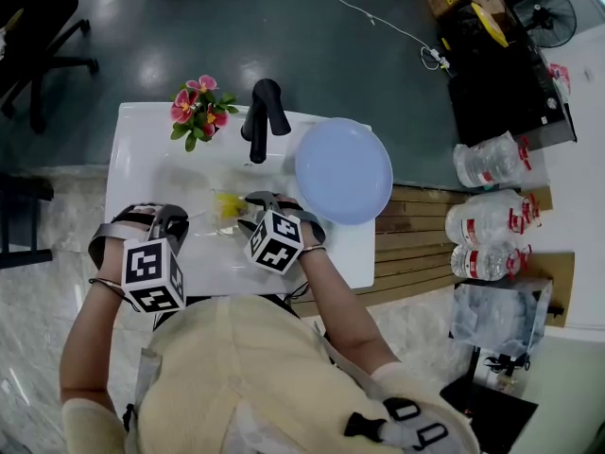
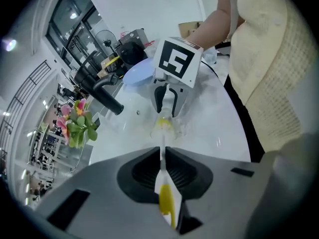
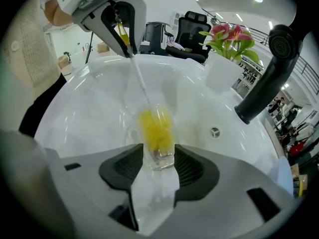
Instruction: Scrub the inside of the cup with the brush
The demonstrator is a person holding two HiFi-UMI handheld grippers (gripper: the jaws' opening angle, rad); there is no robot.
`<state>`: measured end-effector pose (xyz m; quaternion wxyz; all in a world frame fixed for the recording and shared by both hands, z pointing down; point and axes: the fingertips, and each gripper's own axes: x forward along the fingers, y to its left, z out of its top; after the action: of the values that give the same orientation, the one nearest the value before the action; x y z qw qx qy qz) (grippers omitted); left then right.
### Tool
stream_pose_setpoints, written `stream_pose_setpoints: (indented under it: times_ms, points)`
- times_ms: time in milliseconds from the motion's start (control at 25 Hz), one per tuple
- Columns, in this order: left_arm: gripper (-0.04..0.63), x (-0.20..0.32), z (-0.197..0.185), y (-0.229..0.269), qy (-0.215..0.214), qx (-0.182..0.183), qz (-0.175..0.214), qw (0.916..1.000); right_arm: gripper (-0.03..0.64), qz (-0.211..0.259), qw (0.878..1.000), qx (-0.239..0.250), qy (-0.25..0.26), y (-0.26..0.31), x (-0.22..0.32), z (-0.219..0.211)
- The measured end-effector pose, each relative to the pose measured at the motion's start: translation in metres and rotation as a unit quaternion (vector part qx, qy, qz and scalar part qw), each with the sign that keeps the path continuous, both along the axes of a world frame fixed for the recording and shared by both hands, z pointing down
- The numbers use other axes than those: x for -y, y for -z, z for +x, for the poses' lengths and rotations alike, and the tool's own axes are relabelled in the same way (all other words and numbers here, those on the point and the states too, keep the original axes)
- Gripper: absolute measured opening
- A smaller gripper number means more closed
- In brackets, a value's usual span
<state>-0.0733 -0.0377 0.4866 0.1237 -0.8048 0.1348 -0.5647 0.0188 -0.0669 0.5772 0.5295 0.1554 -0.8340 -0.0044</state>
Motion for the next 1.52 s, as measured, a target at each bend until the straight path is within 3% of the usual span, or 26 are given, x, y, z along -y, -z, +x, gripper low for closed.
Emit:
stream_pose_setpoints:
  times_ms: [280, 680, 920, 1320, 1520]
  points:
    - [0.043, -0.003, 0.003, 0.007, 0.006, -0.007, 0.001, 1.0, 0.213, -0.008, 1.0, 0.012, -0.016, 0.003, -0.003, -0.001]
    - [0.041, -0.004, 0.013, 0.021, -0.01, 0.0, 0.016, 0.9998, 0.238, -0.082, 0.991, 0.067, -0.084, 0.008, -0.007, 0.007]
    - [0.041, -0.003, 0.021, 0.028, -0.025, 0.005, 0.022, 0.9994, 0.238, -0.103, 0.985, 0.081, -0.116, 0.009, -0.006, 0.016]
    - [0.041, -0.001, 0.037, 0.038, -0.054, 0.012, 0.009, 0.9984, 0.238, -0.103, 0.985, 0.05, -0.128, 0.003, -0.014, 0.032]
    - [0.041, 0.001, 0.046, 0.041, -0.083, 0.037, 0.013, 0.9958, 0.238, -0.089, 0.986, 0.045, -0.135, 0.007, -0.014, 0.038]
